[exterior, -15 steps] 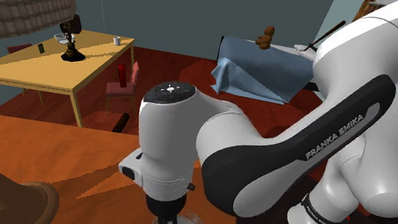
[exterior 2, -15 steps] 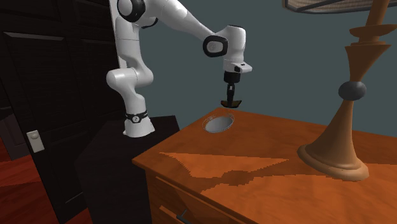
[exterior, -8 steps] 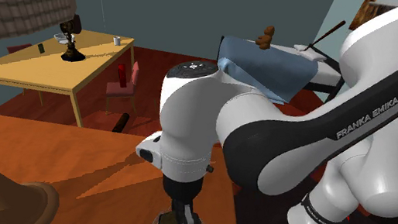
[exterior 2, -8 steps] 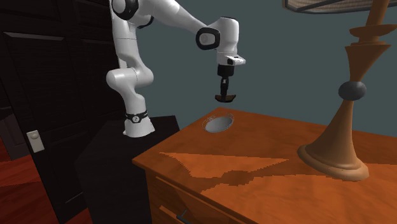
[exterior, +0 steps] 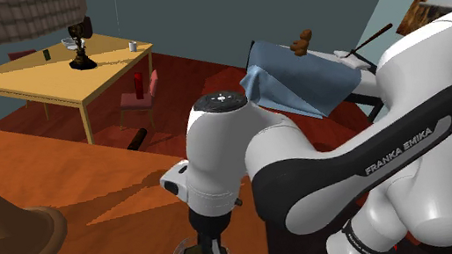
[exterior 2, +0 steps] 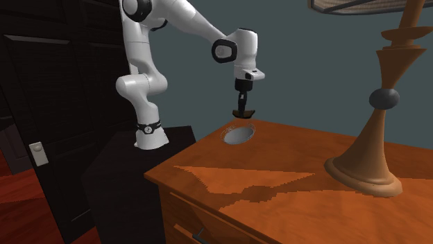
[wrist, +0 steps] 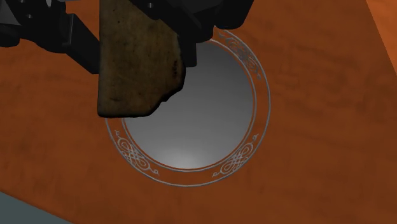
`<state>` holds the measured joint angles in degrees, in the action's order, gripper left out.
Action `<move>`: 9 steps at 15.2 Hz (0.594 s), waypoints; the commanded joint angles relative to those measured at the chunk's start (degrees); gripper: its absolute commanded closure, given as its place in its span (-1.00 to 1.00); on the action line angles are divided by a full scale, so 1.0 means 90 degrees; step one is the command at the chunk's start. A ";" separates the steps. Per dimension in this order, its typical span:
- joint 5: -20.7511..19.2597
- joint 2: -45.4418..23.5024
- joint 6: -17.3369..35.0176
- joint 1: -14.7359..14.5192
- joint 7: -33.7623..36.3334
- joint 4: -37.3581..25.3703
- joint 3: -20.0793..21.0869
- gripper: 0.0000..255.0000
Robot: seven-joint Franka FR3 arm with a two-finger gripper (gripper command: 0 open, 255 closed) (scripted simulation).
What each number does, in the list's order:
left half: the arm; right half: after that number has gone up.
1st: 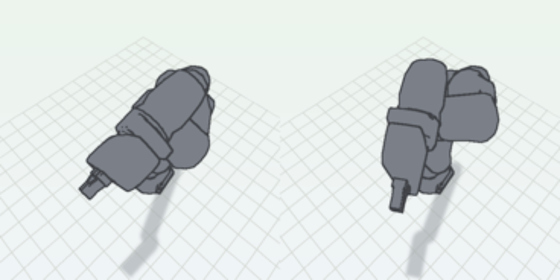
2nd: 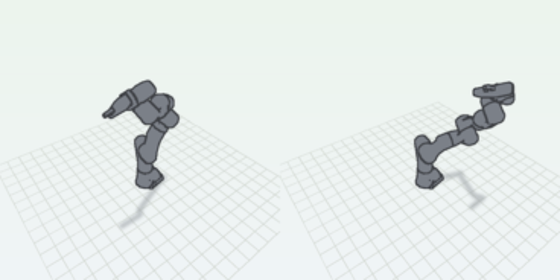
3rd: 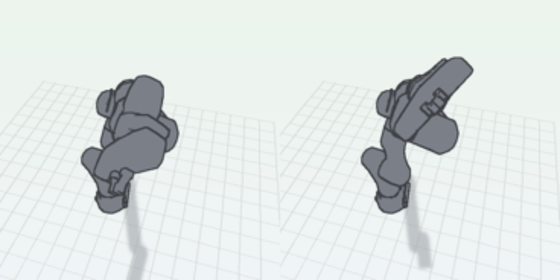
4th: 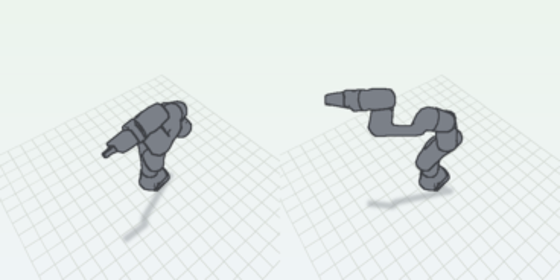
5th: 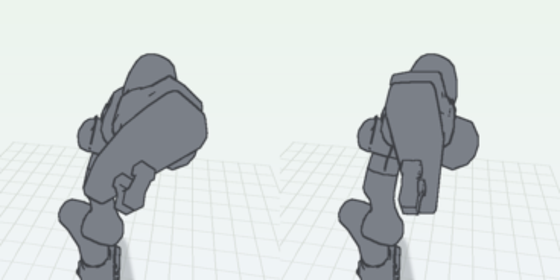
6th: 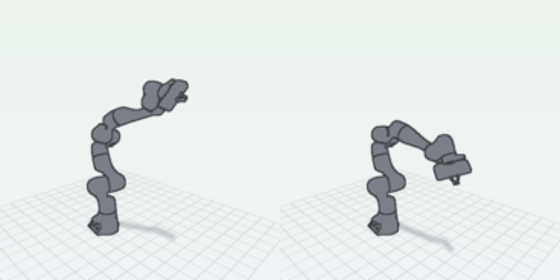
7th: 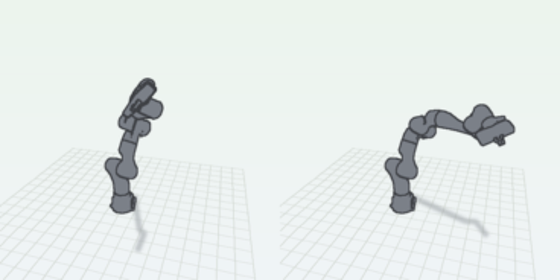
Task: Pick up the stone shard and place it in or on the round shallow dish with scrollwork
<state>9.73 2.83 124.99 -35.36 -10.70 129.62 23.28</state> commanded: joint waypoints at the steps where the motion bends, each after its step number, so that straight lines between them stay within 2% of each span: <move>1: -0.0031 -0.0112 0.0193 -0.0008 0.0018 0.0082 0.0015 1.00; 7: -0.0144 -0.0474 0.0758 -0.0023 0.0061 0.0303 0.0034 1.00; 9: -0.0144 -0.0474 0.0758 -0.0024 0.0061 0.0303 0.0033 1.00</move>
<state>8.47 -1.32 131.53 -35.54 -10.21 132.22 23.55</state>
